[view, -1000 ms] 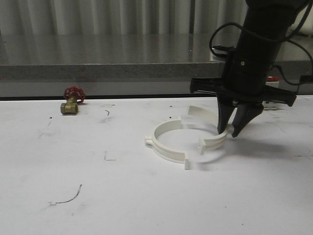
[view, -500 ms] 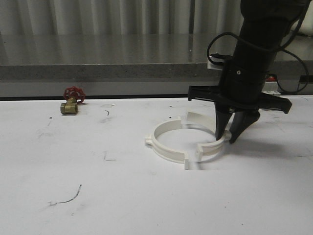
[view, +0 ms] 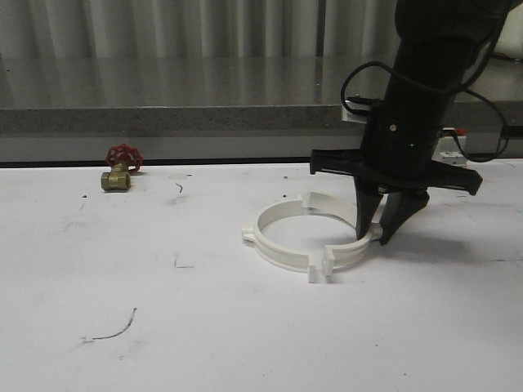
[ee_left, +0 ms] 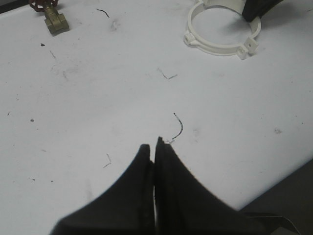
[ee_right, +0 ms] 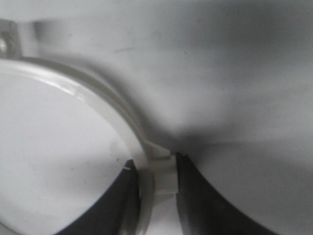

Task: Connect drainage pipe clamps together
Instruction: 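Press the held half's tabs against the first half's tabs to close the ring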

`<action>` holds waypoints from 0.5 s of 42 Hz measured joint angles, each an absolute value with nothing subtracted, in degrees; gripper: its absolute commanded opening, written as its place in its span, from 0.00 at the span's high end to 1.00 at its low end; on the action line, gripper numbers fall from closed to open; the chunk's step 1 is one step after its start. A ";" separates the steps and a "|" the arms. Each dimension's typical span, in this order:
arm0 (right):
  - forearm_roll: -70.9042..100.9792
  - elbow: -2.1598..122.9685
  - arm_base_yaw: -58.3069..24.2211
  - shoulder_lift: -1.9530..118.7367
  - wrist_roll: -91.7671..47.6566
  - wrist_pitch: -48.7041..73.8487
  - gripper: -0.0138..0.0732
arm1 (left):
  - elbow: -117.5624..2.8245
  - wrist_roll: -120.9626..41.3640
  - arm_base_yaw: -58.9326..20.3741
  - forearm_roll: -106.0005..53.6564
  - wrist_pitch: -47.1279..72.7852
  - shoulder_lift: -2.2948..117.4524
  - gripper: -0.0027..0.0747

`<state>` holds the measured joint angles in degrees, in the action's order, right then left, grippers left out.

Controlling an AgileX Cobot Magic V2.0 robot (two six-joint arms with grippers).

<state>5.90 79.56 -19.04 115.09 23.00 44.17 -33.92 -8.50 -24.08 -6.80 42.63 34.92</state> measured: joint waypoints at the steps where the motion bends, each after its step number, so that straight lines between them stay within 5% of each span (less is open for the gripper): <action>1: 5.90 79.56 -19.04 115.09 23.00 44.08 0.65 | -33.92 -8.50 -24.08 -6.80 42.63 34.92 0.99; 21: 5.90 80.97 -19.17 115.94 23.96 44.52 0.65 | -33.92 -8.50 -24.08 -6.80 42.63 34.92 0.99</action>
<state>5.90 80.97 -19.17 115.94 23.96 44.52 -33.92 -8.50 -24.08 -6.80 42.63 34.92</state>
